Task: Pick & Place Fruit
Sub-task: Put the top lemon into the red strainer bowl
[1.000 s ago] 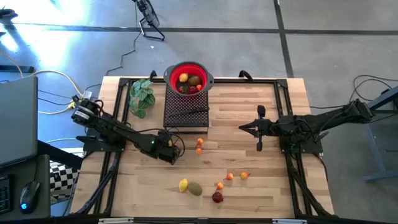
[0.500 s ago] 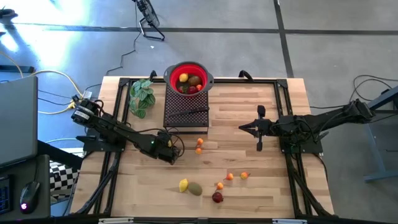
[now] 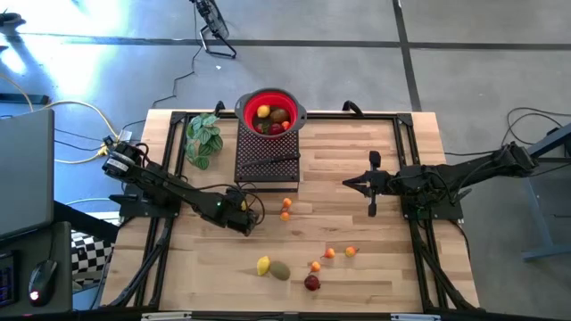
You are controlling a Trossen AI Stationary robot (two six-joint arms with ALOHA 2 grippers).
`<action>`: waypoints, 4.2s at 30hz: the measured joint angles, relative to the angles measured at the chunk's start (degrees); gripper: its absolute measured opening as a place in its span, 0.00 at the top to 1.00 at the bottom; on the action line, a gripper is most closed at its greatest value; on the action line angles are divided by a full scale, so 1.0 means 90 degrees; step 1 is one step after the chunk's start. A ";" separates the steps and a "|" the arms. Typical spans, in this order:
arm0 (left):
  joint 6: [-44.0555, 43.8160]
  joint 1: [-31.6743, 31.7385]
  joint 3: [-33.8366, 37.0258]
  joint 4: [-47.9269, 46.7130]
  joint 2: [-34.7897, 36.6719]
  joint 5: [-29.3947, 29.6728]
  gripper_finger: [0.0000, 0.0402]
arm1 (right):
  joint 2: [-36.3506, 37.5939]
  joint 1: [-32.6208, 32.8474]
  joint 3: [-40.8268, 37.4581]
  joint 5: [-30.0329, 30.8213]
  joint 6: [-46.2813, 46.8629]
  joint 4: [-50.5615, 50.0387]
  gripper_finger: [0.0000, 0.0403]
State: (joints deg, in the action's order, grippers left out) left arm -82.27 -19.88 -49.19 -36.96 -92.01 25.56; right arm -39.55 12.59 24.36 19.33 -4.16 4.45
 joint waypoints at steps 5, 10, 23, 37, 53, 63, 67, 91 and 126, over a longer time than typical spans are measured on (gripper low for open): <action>0.0116 0.0000 0.0030 0.0004 0.0000 0.0003 0.27 | 0.0000 -0.0001 0.0000 0.0000 -0.0001 0.0000 0.99; 0.0116 0.0000 0.0032 0.0007 0.0000 0.0003 0.27 | 0.0000 0.0000 -0.0001 0.0000 0.0000 0.0000 0.99; 0.0116 0.0000 0.0032 0.0004 0.0000 0.0001 0.41 | 0.0000 0.0001 -0.0002 0.0000 -0.0001 0.0000 0.99; 0.0116 0.0000 0.0032 0.0004 0.0000 0.0000 0.46 | 0.0000 0.0001 -0.0002 0.0000 -0.0001 0.0000 0.99; 0.0164 0.0000 0.0032 0.0004 0.0000 -0.0050 0.46 | 0.0000 -0.0001 -0.0002 0.0000 -0.0001 0.0000 0.99; 0.0599 0.0000 -0.0192 0.0159 0.0000 -0.0206 0.46 | 0.0000 -0.0001 -0.0002 0.0000 -0.0001 0.0000 0.99; 0.0970 0.0000 -0.0484 0.0150 0.0000 -0.0215 0.46 | 0.0000 -0.0001 -0.0002 0.0000 -0.0002 0.0000 0.99; 0.5243 0.0943 -0.4299 -0.0280 0.0034 0.0047 0.46 | 0.0000 -0.0001 -0.0002 0.0000 -0.0023 0.0002 0.99; 0.6945 0.4980 -0.5404 -0.1111 -0.0469 -0.0643 0.46 | 0.0000 -0.0001 -0.0002 0.0002 -0.0022 0.0002 0.99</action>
State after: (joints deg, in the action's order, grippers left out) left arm -19.77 24.94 -97.82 -46.96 -96.23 19.77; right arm -39.55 12.58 24.34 19.35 -4.36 4.47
